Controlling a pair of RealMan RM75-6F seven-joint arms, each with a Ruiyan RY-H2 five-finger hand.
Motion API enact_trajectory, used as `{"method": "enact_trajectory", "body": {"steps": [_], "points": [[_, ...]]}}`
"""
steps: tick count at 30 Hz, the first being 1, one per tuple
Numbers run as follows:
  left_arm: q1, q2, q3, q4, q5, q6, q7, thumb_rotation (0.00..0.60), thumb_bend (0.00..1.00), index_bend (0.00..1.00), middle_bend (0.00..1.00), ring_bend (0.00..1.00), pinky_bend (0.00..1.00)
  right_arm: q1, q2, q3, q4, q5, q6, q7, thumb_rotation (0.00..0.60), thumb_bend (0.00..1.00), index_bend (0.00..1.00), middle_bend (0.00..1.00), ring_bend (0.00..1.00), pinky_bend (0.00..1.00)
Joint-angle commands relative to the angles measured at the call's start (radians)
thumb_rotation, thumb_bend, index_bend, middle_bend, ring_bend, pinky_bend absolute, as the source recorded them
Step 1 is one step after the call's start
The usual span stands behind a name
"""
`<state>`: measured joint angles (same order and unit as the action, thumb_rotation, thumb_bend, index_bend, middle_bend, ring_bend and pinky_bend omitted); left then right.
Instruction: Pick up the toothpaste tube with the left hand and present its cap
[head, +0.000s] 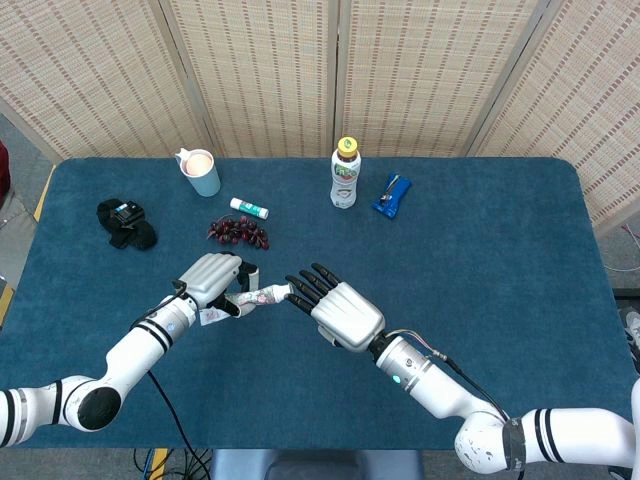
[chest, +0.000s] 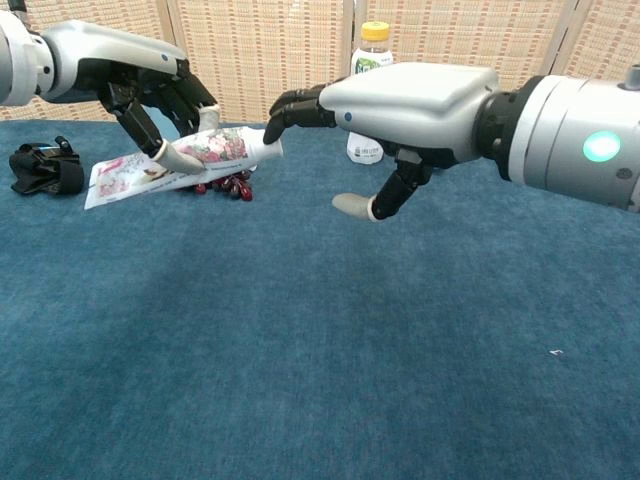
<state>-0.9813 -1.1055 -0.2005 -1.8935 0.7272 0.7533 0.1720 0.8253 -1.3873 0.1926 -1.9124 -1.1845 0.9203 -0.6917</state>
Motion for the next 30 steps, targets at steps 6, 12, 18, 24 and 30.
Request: {"method": "enact_trajectory", "body": {"steps": [6, 12, 18, 24, 30], "points": [[0.006, 0.01, 0.006, 0.001, 0.02, -0.003, -0.022, 0.6, 0.45, 0.57, 0.65, 0.41, 0.17, 0.017, -0.002, -0.012, 0.009, 0.022, 0.012, -0.004, 0.6, 0.35, 0.17, 0.04, 0.0, 0.0], [0.014, 0.02, 0.008, 0.001, 0.038, -0.004, -0.04, 0.6, 0.45, 0.58, 0.65, 0.41, 0.17, 0.027, 0.001, -0.022, 0.018, 0.04, 0.02, 0.0, 0.6, 0.35, 0.17, 0.04, 0.0, 0.0], [0.016, 0.022, 0.008, 0.0, 0.053, -0.006, -0.052, 0.6, 0.45, 0.58, 0.66, 0.42, 0.17, 0.037, 0.0, -0.028, 0.028, 0.053, 0.027, 0.005, 0.6, 0.35, 0.17, 0.04, 0.0, 0.0], [0.016, 0.023, 0.008, 0.002, 0.059, -0.008, -0.063, 0.6, 0.45, 0.58, 0.66, 0.42, 0.18, 0.045, 0.0, -0.034, 0.036, 0.064, 0.031, 0.012, 0.6, 0.35, 0.17, 0.04, 0.0, 0.0], [0.02, 0.03, 0.006, -0.005, 0.072, -0.01, -0.076, 0.6, 0.45, 0.58, 0.66, 0.42, 0.18, 0.052, -0.004, -0.038, 0.048, 0.071, 0.036, 0.022, 0.6, 0.35, 0.17, 0.04, 0.0, 0.0]]}}
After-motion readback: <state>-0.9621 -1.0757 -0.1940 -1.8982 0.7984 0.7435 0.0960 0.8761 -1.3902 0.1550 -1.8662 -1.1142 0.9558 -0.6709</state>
